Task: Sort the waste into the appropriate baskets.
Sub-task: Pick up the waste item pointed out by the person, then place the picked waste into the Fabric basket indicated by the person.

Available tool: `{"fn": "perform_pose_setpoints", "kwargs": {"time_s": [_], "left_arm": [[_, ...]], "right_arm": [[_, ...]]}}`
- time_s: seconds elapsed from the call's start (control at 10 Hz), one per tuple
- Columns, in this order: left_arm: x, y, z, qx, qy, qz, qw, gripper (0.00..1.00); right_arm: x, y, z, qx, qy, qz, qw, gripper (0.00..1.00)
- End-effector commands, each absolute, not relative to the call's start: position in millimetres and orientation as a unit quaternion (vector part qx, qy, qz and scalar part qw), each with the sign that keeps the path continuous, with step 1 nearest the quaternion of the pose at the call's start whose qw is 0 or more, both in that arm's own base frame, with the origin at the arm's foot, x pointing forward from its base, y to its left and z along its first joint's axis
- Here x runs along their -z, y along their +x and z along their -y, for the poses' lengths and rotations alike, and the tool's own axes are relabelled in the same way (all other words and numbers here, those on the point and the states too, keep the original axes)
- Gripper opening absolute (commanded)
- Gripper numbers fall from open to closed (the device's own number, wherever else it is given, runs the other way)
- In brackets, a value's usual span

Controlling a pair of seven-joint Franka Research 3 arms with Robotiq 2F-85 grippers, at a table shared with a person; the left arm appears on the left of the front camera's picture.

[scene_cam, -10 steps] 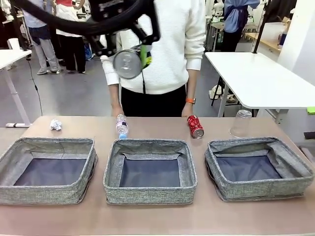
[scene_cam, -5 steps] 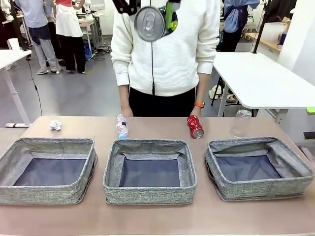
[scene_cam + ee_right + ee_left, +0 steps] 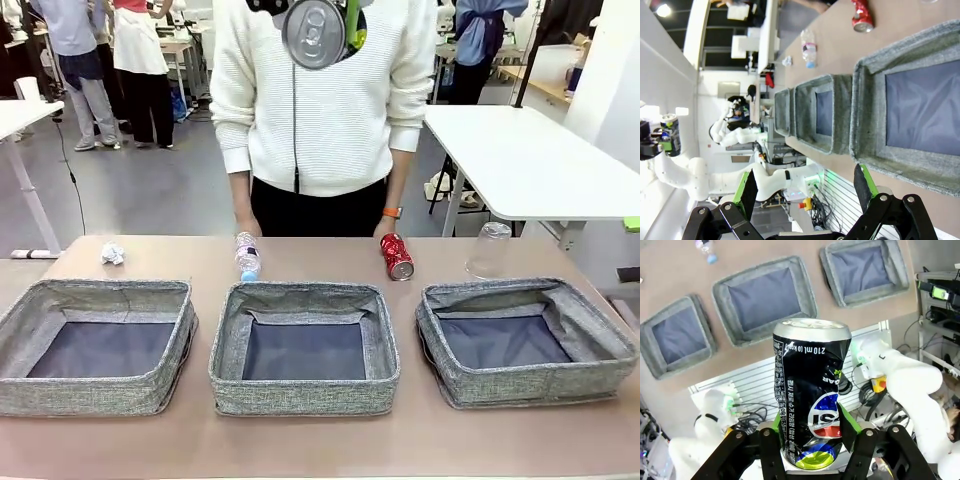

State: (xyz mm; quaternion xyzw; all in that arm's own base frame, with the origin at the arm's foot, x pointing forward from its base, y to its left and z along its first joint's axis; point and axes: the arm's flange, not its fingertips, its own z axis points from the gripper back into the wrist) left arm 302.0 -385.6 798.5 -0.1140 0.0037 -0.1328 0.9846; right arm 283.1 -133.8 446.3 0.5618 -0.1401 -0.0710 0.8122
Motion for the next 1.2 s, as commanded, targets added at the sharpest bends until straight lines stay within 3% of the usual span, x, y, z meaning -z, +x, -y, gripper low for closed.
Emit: {"fn": "perform_pose_setpoints", "kwargs": {"time_s": [0.0, 1.1], "left_arm": [[-795.1, 296.7, 380.4, 0.139, -0.118, -0.004, 0.983, 0.42], [-795.1, 296.7, 380.4, 0.139, -0.118, -0.004, 0.983, 0.42]], "right_arm": [[-448.0, 285.2, 134.6, 0.059, 0.567, 0.149, 0.808, 1.00], [-448.0, 285.2, 134.6, 0.059, 0.567, 0.149, 0.808, 1.00]]}}
